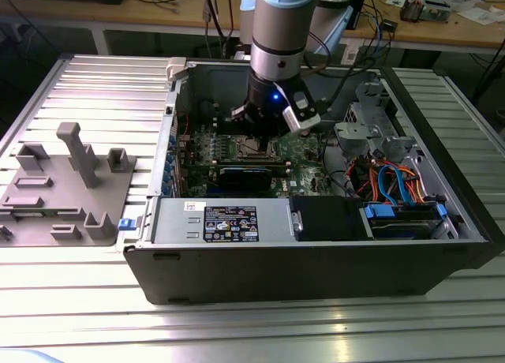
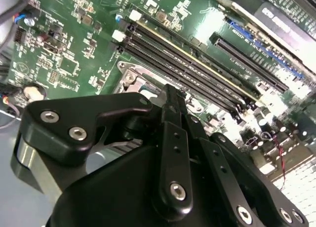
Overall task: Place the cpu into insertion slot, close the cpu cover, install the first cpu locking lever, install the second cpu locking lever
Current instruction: 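Install the second cpu locking lever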
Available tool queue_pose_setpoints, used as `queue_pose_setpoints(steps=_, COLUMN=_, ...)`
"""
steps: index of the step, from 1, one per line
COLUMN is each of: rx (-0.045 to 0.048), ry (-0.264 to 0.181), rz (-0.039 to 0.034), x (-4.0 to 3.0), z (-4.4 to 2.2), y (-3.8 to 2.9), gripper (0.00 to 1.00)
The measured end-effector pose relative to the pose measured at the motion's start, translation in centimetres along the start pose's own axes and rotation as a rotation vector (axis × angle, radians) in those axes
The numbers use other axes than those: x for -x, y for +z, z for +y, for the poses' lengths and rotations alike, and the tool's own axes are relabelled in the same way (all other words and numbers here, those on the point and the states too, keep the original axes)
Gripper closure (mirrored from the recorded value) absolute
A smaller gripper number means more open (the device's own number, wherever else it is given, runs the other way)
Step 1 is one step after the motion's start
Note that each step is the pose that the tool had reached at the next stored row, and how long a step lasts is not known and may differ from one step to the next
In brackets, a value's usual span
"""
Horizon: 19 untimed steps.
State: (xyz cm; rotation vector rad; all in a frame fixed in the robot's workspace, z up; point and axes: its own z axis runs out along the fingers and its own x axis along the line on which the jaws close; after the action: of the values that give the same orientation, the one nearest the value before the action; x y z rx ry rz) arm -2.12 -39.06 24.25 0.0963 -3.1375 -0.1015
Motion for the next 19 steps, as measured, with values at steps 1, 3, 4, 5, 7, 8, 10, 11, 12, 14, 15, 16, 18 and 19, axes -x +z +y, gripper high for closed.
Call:
queue_pose_setpoints(steps=1, rx=-0.0001, ry=-0.009, rz=0.0007, x=-0.02, z=-0.01, y=0.04, gripper=0.89)
queue_pose_setpoints(steps=3, rx=0.0008, ry=-0.009, rz=0.0006, x=-0.18, z=-0.01, y=0.11, gripper=0.89)
queue_pose_setpoints(steps=4, rx=0.0018, ry=-0.009, rz=0.0006, x=-0.31, z=-0.01, y=0.14, gripper=0.89)
queue_pose_setpoints(steps=5, rx=0.003, ry=-0.009, rz=0.0005, x=-0.5, z=-0.04, y=0.17, gripper=0.89)
queue_pose_setpoints(steps=7, rx=0.0062, ry=-0.009, rz=0.0005, x=-0.96, z=-0.11, y=0.21, gripper=0.89)
queue_pose_setpoints(steps=8, rx=0.0073, ry=-0.009, rz=0.0003, x=-1.14, z=-0.12, y=0.24, gripper=0.89)
queue_pose_setpoints(steps=10, rx=0.0112, ry=-0.009, rz=0.0, x=-1.96, z=-0.13, y=0.41, gripper=0.89)
queue_pose_setpoints(steps=11, rx=0.0118, ry=-0.009, rz=0.0002, x=-2.21, z=-0.14, y=0.52, gripper=0.89)
queue_pose_setpoints(steps=12, rx=0.0123, ry=-0.009, rz=0.0003, x=-2.33, z=-0.14, y=0.6, gripper=0.89)
queue_pose_setpoints(steps=14, rx=0.0162, ry=-0.009, rz=0.0006, x=-2.51, z=-0.22, y=0.76, gripper=0.89)
queue_pose_setpoints(steps=15, rx=0.0197, ry=-0.009, rz=0.0007, x=-2.58, z=-0.35, y=0.82, gripper=0.89)
queue_pose_setpoints(steps=16, rx=0.0236, ry=-0.009, rz=0.0012, x=-2.63, z=-0.49, y=0.86, gripper=0.89)
queue_pose_setpoints(steps=18, rx=0.0303, ry=-0.009, rz=0.002, x=-2.71, z=-0.57, y=0.91, gripper=0.89)
queue_pose_setpoints(steps=19, rx=0.0371, ry=-0.009, rz=0.002, x=-2.75, z=-0.64, y=0.93, gripper=0.89)
